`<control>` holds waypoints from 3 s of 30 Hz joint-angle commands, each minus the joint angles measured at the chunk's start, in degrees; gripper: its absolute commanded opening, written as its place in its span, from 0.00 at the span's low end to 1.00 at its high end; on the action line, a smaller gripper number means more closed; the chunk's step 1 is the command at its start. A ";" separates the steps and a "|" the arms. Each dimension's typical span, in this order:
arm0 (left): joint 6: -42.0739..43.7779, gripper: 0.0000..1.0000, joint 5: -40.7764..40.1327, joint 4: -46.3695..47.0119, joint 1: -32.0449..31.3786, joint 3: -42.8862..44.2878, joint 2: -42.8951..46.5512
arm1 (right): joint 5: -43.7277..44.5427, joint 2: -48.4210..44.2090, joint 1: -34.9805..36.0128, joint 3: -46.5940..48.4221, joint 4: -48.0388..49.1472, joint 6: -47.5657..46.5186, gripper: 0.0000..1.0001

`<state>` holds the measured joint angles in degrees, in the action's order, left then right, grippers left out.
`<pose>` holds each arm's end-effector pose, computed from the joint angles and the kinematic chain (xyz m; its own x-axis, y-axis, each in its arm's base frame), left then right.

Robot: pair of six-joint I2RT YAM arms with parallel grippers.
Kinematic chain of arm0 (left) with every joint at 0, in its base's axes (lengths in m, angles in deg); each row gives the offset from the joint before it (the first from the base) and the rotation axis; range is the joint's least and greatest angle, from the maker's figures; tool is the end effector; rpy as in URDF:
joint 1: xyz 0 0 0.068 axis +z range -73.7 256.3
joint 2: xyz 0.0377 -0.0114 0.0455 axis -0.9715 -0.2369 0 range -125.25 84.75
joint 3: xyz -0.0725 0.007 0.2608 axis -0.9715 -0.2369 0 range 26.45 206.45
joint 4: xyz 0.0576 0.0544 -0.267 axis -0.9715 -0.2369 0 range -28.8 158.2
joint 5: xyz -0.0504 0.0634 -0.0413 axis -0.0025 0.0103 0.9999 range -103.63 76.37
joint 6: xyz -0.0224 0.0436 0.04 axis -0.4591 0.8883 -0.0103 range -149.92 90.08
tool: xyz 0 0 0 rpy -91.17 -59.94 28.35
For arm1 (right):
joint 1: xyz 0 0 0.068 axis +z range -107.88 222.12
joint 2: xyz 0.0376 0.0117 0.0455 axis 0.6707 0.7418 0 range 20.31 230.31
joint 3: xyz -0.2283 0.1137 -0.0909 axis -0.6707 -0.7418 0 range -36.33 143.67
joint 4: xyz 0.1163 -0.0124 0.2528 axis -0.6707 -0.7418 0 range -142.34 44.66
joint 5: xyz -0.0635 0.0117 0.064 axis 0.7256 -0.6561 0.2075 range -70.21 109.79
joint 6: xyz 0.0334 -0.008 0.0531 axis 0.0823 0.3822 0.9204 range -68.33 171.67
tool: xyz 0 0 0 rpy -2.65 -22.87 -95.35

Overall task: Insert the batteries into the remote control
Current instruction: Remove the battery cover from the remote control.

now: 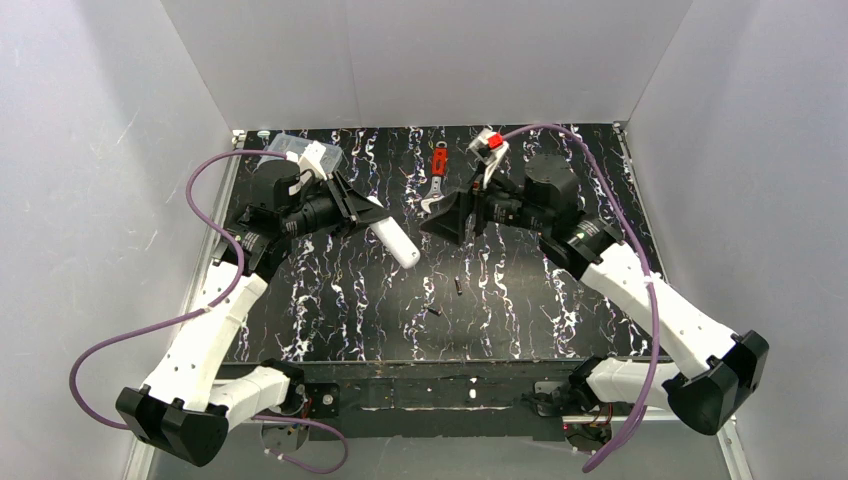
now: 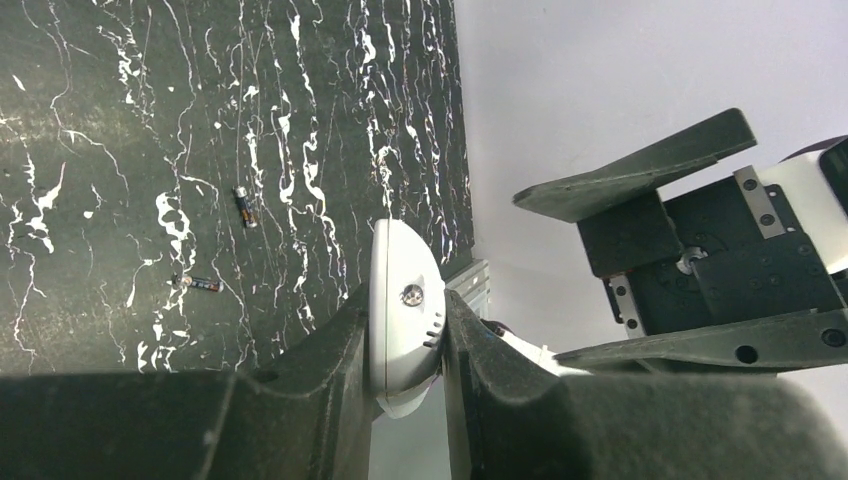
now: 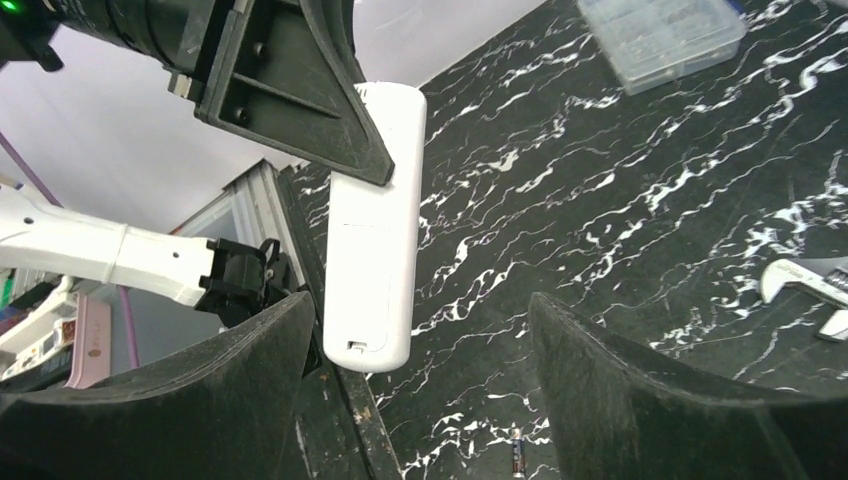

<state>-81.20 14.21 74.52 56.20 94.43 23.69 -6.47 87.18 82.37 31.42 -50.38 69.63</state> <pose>0.2374 -0.1110 0.4608 -0.4356 -0.5754 -0.6923 0.6250 0.3602 -0.6926 0.2125 0.2081 0.4098 -0.3352 0.0785 -0.9389 -0.8546 0.3943 0.3381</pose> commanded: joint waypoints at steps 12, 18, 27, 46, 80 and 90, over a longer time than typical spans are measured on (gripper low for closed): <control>0.40 0.00 2.20 -1.75 -0.12 1.00 -0.45 | 4.86 7.51 9.50 5.82 -0.40 -1.97 0.88; 0.05 0.00 2.31 -1.19 -0.12 0.87 -0.77 | 8.36 9.85 11.41 7.16 -3.34 -4.80 0.88; -0.65 0.00 1.34 -0.91 -0.12 0.40 -0.78 | 11.64 12.18 13.45 8.61 -5.99 -7.42 0.79; -2.45 0.03 2.18 0.09 -0.17 -0.30 -0.99 | 10.09 11.60 13.54 8.57 -12.45 -23.42 0.30; -8.14 0.00 2.61 12.83 0.69 -7.63 2.00 | 14.63 -1.58 13.52 0.40 1.31 -11.57 0.80; -21.34 0.00 1.31 38.93 2.59 -17.78 3.54 | 32.81 -10.27 11.35 -8.82 7.42 22.04 0.69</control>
<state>-95.96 15.45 97.17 58.45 80.18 25.29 19.08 78.55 94.91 24.12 -47.40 76.23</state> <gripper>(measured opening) 0.236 0.698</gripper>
